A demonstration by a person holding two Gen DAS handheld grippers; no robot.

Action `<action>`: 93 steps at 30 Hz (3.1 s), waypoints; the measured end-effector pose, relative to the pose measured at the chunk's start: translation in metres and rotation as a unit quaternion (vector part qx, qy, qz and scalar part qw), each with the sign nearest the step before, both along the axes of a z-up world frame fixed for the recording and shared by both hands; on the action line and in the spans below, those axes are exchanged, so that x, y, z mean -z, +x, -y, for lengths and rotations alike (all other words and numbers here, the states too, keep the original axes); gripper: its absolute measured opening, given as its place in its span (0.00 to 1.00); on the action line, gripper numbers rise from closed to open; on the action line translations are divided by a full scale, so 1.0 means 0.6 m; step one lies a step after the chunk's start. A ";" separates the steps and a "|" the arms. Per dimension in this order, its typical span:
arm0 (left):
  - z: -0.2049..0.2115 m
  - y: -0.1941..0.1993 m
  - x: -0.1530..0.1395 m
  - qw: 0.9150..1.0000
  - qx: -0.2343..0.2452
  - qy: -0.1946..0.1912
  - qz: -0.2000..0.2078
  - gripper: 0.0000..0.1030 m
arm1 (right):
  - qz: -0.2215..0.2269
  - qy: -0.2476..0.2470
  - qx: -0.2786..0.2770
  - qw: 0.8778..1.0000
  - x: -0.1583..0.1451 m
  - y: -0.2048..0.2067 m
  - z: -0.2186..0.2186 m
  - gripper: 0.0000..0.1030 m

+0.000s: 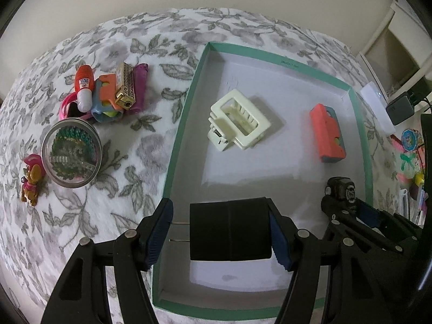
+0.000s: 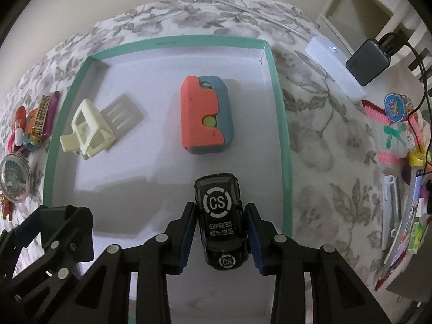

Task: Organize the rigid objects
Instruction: 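Lower and release the charger with left while right releases the toy car in the tray, then move both open grippers back toward the pink dog figure and jar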

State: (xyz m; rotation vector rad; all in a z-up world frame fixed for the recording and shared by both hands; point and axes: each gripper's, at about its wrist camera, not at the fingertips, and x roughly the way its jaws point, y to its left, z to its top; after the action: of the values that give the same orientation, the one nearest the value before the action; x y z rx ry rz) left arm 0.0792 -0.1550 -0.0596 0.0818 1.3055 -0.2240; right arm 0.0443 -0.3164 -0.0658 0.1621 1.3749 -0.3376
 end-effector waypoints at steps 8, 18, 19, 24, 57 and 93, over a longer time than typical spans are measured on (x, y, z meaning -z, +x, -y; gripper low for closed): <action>-0.005 0.003 -0.018 1.000 -0.005 -0.014 0.003 0.67 | 0.012 -0.007 0.002 1.000 -0.023 0.004 0.003 0.52; -0.011 0.001 -0.054 0.999 -0.010 -0.040 0.027 0.71 | 0.049 -0.031 -0.004 0.998 -0.087 -0.009 0.001 0.61; -0.013 0.002 -0.058 0.999 -0.011 -0.042 0.030 0.71 | 0.052 -0.031 -0.004 0.998 -0.091 -0.010 0.001 0.61; -0.030 0.005 -0.071 0.998 -0.028 -0.046 0.042 0.77 | 0.076 -0.038 -0.003 0.996 -0.121 -0.017 0.002 0.63; -0.174 0.039 -0.100 0.980 -0.166 -0.018 0.108 0.97 | 0.131 -0.053 -0.043 0.989 -0.135 0.004 -0.056 1.00; -0.485 0.068 -0.082 0.937 -0.336 -0.031 0.091 0.97 | 0.195 0.072 -0.197 0.958 -0.146 0.112 -0.334 1.00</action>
State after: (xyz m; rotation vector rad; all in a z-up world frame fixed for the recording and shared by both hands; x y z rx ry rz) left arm 0.1202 0.1357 -0.0105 -0.3881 1.0727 0.3226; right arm 0.1118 -0.1162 0.0218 0.0655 1.0081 0.1262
